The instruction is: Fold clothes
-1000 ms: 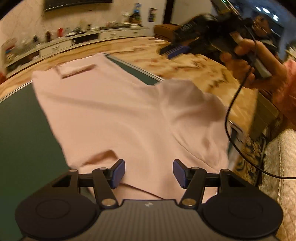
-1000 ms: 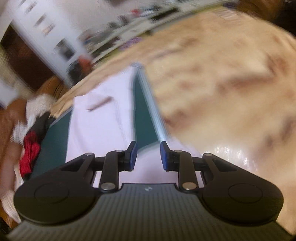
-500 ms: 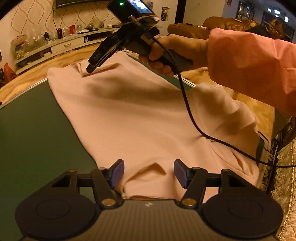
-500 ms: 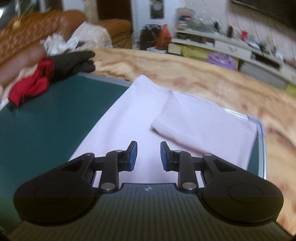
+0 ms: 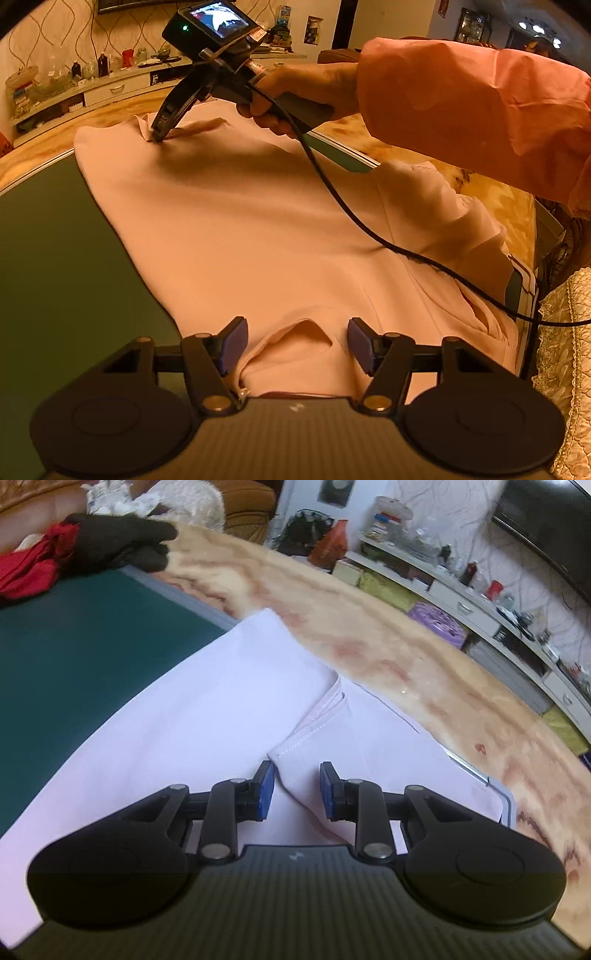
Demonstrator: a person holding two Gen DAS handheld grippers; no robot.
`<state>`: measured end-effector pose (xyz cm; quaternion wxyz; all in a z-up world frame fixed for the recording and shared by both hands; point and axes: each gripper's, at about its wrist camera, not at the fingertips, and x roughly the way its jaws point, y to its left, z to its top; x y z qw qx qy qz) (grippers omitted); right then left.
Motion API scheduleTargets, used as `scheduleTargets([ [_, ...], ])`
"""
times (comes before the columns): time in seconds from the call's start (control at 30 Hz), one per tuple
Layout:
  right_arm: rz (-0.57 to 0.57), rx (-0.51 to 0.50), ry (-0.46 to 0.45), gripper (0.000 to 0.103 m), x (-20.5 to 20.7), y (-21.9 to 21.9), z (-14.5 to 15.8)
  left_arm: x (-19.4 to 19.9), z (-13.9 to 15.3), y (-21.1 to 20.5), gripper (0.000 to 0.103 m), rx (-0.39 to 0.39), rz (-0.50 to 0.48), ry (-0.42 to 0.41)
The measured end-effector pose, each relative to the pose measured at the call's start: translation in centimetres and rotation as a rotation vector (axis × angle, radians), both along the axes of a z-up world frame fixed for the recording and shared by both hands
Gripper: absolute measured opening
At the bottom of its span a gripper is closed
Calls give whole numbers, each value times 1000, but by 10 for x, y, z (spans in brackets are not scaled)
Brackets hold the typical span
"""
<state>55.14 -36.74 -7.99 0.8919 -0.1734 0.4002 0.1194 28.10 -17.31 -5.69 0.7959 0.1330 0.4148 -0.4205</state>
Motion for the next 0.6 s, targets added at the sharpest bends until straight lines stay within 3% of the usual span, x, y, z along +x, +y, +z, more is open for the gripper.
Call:
scheduleTargets([
  [0.03,-8,0,-5,13,0,-2,0,0,0,0,67,-2,-1,-1],
  [0.13,-39,10,-17,7,3,-10,-1,2,-1,0,67,-8,-6,3],
  [0.47,-305,122,-62,2,31,-86,21,4,-5,-2,72,-4,-47,-14],
  [0.6,-381,135,-58,2,37,-110,16,1,-7,-7,74,13,-74,-40],
])
